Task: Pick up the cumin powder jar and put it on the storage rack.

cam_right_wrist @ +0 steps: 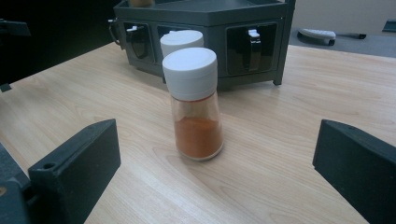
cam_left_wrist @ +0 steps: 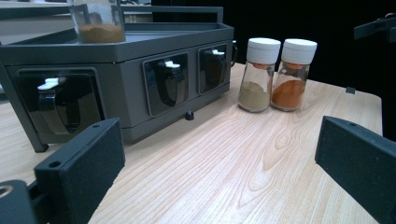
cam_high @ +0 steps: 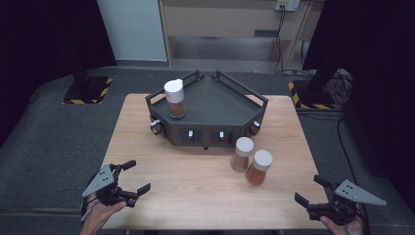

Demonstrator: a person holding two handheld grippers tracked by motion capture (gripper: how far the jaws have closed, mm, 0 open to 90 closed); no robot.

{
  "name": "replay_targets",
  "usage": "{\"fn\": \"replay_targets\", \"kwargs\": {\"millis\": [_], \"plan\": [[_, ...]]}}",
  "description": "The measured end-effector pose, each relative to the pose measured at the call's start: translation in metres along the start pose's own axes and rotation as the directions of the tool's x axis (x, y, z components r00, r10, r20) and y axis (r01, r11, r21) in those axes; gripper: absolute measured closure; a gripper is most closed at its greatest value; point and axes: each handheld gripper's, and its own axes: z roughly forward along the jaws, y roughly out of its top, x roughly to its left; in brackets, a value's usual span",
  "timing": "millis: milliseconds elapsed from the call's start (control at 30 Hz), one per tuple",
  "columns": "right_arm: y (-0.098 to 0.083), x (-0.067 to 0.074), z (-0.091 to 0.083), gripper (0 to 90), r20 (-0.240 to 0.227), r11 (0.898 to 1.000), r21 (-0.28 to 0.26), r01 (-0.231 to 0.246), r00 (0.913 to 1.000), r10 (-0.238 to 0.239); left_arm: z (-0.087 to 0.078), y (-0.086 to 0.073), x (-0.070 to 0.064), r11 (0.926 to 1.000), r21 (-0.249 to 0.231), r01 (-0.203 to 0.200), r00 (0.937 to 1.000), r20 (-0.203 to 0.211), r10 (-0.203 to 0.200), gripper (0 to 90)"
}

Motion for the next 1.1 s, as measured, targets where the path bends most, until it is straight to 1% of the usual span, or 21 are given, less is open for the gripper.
{"fn": "replay_targets", "kwargs": {"millis": [133,200,233,367,433,500,633,833,967,1100], "plan": [[0.006,0.001,0.002,1.9,-0.004,1.0,0.006,0.006,1.0,-0.005,0.0,-0.001,0.001,1.0,0.0,0.002,1.0,-0.002,-0.002,0.2],[0.009,0.001,0.004,2.0,-0.013,1.0,0.011,0.001,0.9999,-0.001,-0.001,-0.001,0.0,1.0,-0.002,0.001,1.0,-0.004,-0.001,0.1],[0.011,0.001,0.005,2.0,-0.012,1.0,0.014,0.008,0.9999,-0.008,-0.001,-0.001,0.0,1.0,-0.003,0.001,1.0,-0.006,-0.001,0.1],[0.016,0.001,0.007,2.7,-0.028,1.0,0.016,0.009,0.9996,-0.009,0.0,-0.001,0.001,0.9999,0.003,0.013,0.9999,-0.006,-0.013,0.1],[0.022,0.0,0.01,3.1,-0.042,0.999,0.033,0.011,0.9991,-0.01,0.0,-0.001,0.001,0.9998,0.007,0.018,0.9998,-0.006,-0.018,0.0],[0.028,0.002,0.013,3.2,-0.044,0.999,0.043,0.025,0.9987,-0.023,0.0,-0.001,0.001,0.9998,0.006,0.018,0.9998,-0.008,-0.018,0.0],[0.038,0.001,0.018,3.4,-0.053,0.999,0.047,0.023,0.9984,-0.02,-0.001,-0.002,0.001,0.9998,-0.001,0.019,0.9998,-0.008,-0.019,0.0],[0.057,0.0,0.027,3.6,-0.06,0.998,0.055,0.039,0.9975,-0.036,-0.001,-0.002,0.002,0.9998,-0.001,0.02,0.9998,-0.003,-0.02,0.0],[0.067,0.0,0.034,3.6,-0.063,0.997,0.061,0.046,0.9971,-0.042,-0.002,-0.003,0.002,0.9996,-0.01,0.025,0.9997,-0.009,-0.025,0.0],[0.075,-0.004,0.042,3.8,-0.077,0.997,0.065,0.039,0.9965,-0.034,-0.002,-0.003,0.002,0.9996,-0.012,0.026,0.9996,-0.009,-0.026,0.0]]}}
